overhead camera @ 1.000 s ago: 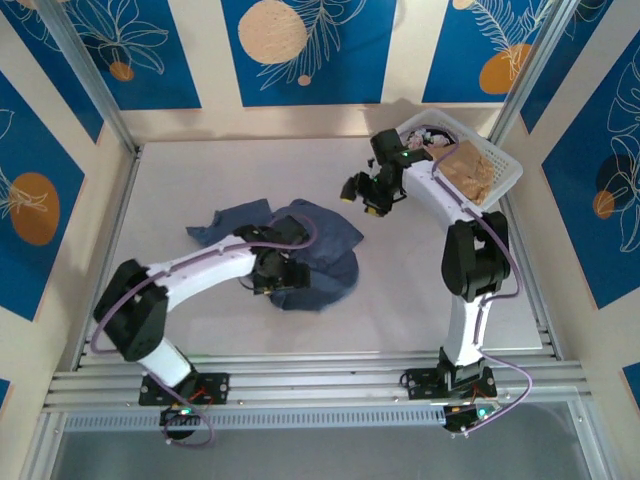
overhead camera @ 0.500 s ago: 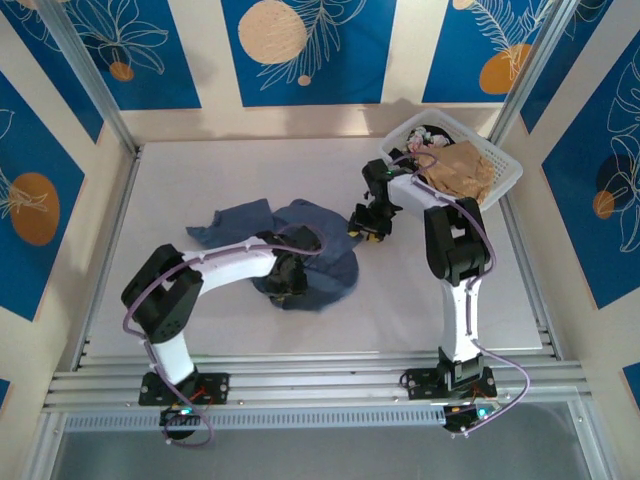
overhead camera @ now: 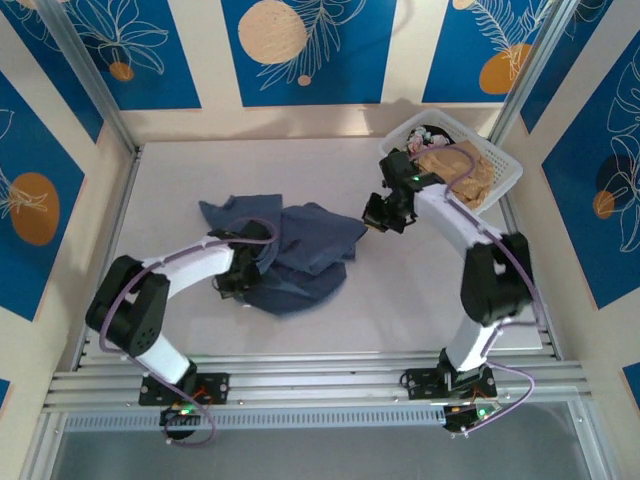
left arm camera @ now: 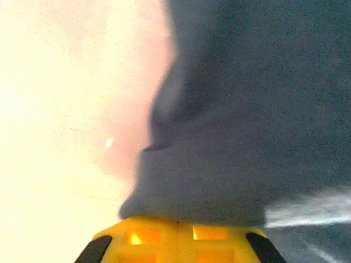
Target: Fold and stack the t-shirts
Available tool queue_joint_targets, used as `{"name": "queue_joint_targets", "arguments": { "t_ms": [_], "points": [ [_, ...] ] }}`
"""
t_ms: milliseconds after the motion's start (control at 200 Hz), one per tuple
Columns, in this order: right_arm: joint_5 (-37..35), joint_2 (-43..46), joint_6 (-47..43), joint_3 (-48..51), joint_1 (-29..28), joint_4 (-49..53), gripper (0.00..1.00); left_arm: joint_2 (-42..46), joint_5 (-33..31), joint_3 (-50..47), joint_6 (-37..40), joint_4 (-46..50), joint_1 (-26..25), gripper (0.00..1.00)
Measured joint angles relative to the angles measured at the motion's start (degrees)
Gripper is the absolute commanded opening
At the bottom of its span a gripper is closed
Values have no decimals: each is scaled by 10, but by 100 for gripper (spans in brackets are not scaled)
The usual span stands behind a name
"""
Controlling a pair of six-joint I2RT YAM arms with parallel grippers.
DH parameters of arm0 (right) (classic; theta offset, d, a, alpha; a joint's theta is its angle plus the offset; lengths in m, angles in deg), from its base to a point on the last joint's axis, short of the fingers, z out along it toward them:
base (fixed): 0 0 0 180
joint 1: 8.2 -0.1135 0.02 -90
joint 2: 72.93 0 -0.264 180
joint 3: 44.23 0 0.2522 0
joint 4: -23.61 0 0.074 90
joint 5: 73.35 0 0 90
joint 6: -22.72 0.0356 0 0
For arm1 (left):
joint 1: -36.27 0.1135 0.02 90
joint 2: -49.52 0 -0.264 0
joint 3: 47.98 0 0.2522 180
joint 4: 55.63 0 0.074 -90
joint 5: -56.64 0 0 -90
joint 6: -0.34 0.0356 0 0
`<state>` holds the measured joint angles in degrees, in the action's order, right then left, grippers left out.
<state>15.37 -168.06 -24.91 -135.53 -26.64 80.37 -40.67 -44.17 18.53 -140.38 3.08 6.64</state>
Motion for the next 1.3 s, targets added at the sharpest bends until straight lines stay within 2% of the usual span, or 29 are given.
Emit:
{"name": "queue_joint_targets", "arguments": {
  "t_ms": [215,350,520,605,655,730,800,960,1105,1225,1265,1295],
  "points": [
    [8,176,75,60,-12,25,0,52,-31,2,69,32,52,0],
    [8,251,114,50,-34,31,0,72,-51,17,109,51,104,0],
    [8,221,136,-41,-30,15,0,56,-45,63,143,50,150,0],
    [12,165,143,-104,-22,10,0,50,6,74,149,22,150,19],
    [13,127,146,-134,-18,5,0,50,43,74,154,3,139,35],
    [15,78,151,-163,-11,9,0,50,92,74,159,-23,92,58],
    [16,44,154,-172,-3,14,0,49,132,76,154,-39,28,69],
    [17,8,157,-172,16,33,0,39,186,64,133,-66,-80,73],
    [22,4,157,-173,32,40,0,-5,193,59,120,-53,-113,74],
    [30,4,155,-173,42,42,0,-61,170,61,111,-29,-138,75],
    [32,4,155,-173,43,42,0,-73,159,61,105,-24,-144,72],
    [33,4,153,-173,45,43,0,-80,151,61,102,-23,-147,65]
  ]
}}
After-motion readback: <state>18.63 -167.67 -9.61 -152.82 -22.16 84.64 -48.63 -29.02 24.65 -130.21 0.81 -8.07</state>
